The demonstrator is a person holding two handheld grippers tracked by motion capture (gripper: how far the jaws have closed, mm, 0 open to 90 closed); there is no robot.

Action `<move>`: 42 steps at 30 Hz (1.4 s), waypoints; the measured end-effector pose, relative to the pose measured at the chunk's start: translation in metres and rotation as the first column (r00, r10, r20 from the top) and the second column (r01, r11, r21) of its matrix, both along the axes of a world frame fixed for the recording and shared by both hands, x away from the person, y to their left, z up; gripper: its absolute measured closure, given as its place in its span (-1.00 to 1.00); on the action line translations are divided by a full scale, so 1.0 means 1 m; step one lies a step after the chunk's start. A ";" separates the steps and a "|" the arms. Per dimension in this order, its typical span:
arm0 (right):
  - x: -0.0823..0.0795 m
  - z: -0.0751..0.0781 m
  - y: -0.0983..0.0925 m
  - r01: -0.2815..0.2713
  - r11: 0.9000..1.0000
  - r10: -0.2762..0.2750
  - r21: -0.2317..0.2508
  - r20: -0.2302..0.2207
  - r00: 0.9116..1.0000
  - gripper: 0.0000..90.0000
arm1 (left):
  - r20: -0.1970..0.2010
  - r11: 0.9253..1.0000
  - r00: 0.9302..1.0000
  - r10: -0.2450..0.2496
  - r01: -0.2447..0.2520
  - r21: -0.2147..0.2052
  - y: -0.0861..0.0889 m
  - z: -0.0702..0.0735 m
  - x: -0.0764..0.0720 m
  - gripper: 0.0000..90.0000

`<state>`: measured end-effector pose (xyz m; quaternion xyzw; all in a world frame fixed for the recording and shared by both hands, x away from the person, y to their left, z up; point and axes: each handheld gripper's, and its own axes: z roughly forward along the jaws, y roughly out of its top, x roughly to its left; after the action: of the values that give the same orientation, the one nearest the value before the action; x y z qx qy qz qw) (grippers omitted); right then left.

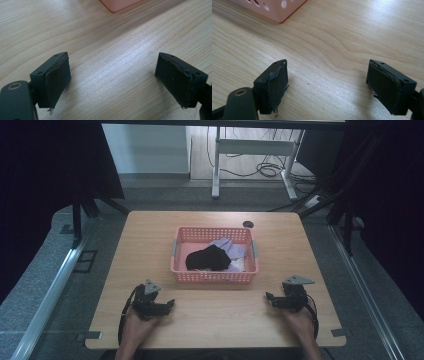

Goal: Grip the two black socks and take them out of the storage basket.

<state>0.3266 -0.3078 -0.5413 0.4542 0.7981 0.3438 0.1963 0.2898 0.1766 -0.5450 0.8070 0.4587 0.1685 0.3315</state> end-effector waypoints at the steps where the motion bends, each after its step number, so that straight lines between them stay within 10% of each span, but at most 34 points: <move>1: 0.000 0.000 0.000 0.000 1.000 0.000 0.000 0.000 1.000 -0.62 | 0.000 1.000 1.000 0.000 0.000 0.000 0.000 0.000 0.000 -0.71; 42: 0.003 0.024 0.000 -0.041 0.999 0.042 0.019 -0.037 0.998 -0.56 | -0.002 1.000 1.000 -0.002 0.002 0.003 0.000 0.000 0.000 -0.71</move>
<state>0.3291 -0.3074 -0.5176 0.4457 0.8077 0.3465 0.1701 0.2898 0.1768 -0.5449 0.8082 0.4579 0.1683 0.3299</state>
